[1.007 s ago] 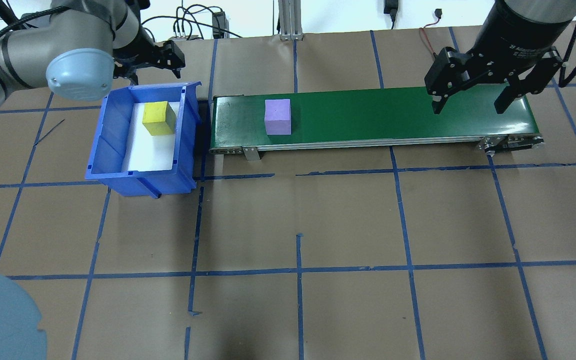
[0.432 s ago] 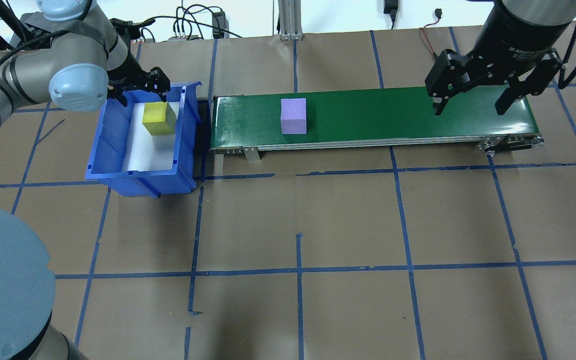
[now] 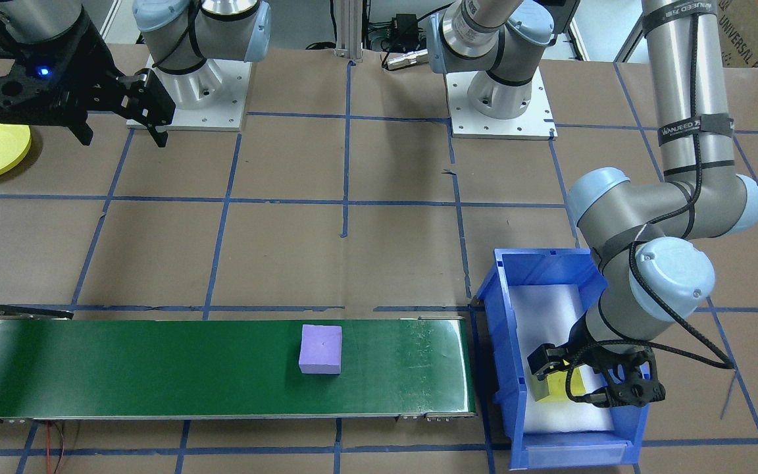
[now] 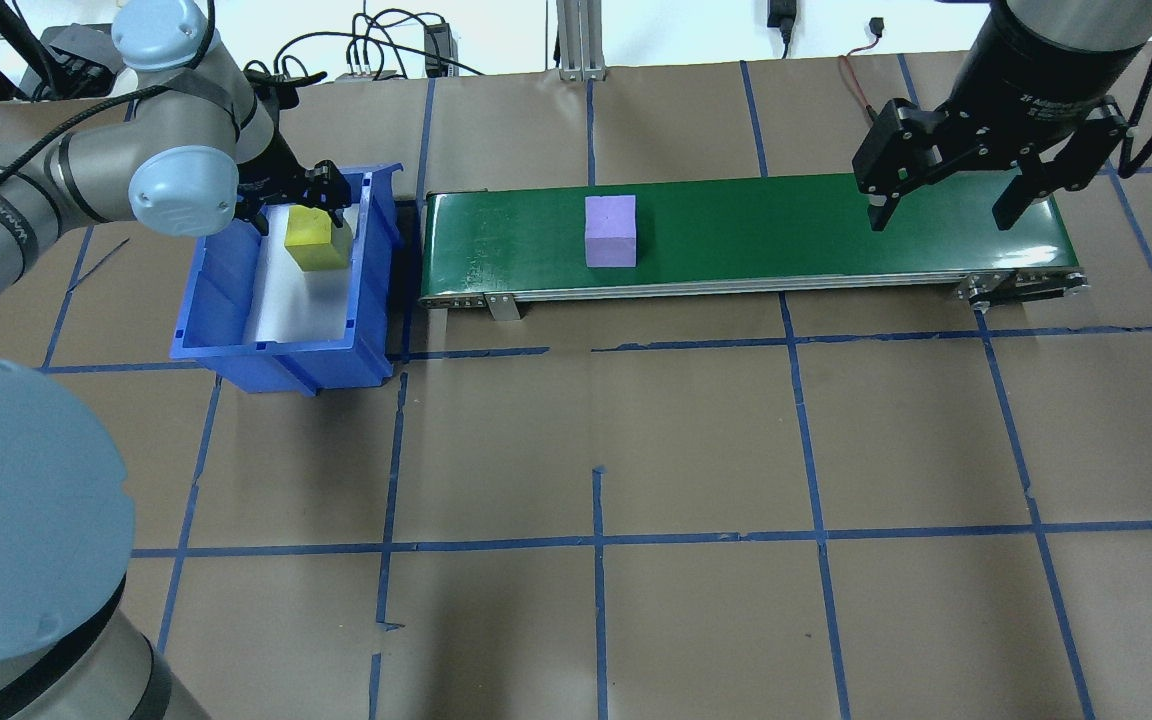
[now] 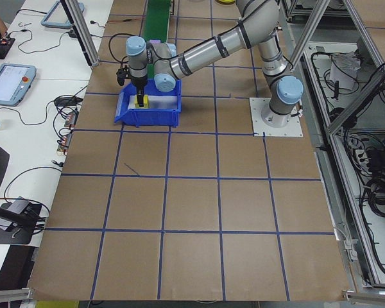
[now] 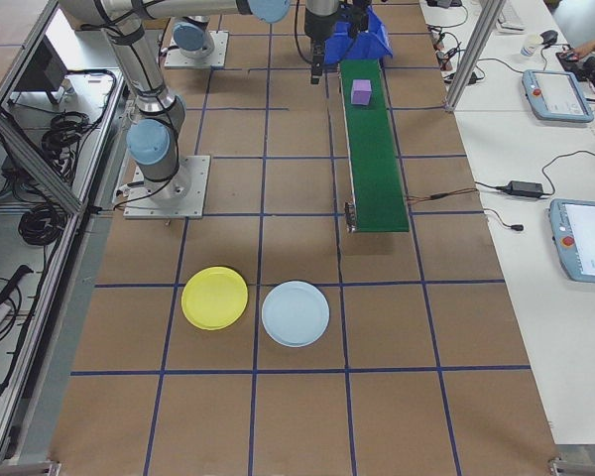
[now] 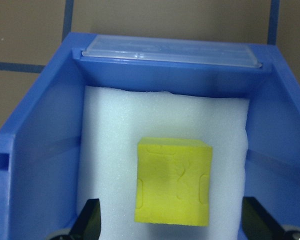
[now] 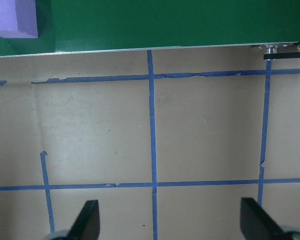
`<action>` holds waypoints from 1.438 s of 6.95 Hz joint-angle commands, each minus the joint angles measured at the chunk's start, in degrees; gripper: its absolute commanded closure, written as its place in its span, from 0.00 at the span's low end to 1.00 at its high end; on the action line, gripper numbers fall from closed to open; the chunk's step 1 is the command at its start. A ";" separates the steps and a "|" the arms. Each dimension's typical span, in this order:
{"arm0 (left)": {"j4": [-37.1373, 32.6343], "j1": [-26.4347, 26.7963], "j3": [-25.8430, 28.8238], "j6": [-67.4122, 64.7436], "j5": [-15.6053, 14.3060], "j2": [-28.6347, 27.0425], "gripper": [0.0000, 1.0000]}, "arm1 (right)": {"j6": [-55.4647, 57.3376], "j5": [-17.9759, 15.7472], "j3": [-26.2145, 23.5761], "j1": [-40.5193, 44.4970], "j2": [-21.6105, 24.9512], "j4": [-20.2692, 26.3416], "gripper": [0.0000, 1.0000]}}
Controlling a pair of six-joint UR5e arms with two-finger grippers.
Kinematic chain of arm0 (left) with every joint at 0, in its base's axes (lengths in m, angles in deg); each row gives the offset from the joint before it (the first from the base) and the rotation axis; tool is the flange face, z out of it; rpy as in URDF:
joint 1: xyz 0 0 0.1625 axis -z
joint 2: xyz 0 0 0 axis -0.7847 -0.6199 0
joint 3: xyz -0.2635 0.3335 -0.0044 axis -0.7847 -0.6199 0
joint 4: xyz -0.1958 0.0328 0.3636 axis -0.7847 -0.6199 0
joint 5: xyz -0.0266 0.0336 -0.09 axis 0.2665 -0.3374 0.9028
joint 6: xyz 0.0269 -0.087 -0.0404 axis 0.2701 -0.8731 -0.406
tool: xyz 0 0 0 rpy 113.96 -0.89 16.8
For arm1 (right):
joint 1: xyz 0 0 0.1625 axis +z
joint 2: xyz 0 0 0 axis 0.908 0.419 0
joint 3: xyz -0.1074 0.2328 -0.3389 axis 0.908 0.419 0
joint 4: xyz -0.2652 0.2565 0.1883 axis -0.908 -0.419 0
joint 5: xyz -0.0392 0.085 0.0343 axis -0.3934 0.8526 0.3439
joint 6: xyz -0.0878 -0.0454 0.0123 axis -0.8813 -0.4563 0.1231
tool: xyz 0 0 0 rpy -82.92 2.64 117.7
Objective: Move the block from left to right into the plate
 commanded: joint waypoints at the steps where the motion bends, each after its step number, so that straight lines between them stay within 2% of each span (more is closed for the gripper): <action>1: 3.65 0.00 -0.13 -0.04 -0.03 -2.15 0.04 | 0.00 -0.12 0.00 -0.14 -0.01 -0.09 0.00; 2: 3.67 0.00 -0.13 0.22 -0.11 -2.25 0.29 | 0.00 -0.12 0.00 -0.14 -0.01 -0.09 0.00; 3: 3.41 0.00 0.04 -0.21 -0.20 -1.12 0.66 | 0.17 -0.12 0.00 -0.14 -0.01 0.00 0.00; 4: 3.15 0.00 0.39 -0.22 0.15 1.42 0.73 | 0.18 -0.21 0.00 -0.14 -0.01 0.00 0.00; 7: -5.08 2.61 0.66 -5.19 4.18 14.24 0.73 | 0.09 0.05 0.26 -0.75 -0.27 -0.44 0.00; 8: -8.33 7.07 1.27 -11.06 4.02 16.28 0.73 | -0.17 1.19 0.61 -4.85 -0.53 -0.09 0.00; 9: -8.37 11.55 1.10 -16.68 3.58 15.86 0.73 | -6.53 2.16 0.18 -9.76 -0.97 0.08 0.00; 10: -8.28 13.77 -0.21 -21.53 4.19 13.51 0.73 | -14.77 2.43 0.44 -13.12 -4.37 -0.44 0.00</action>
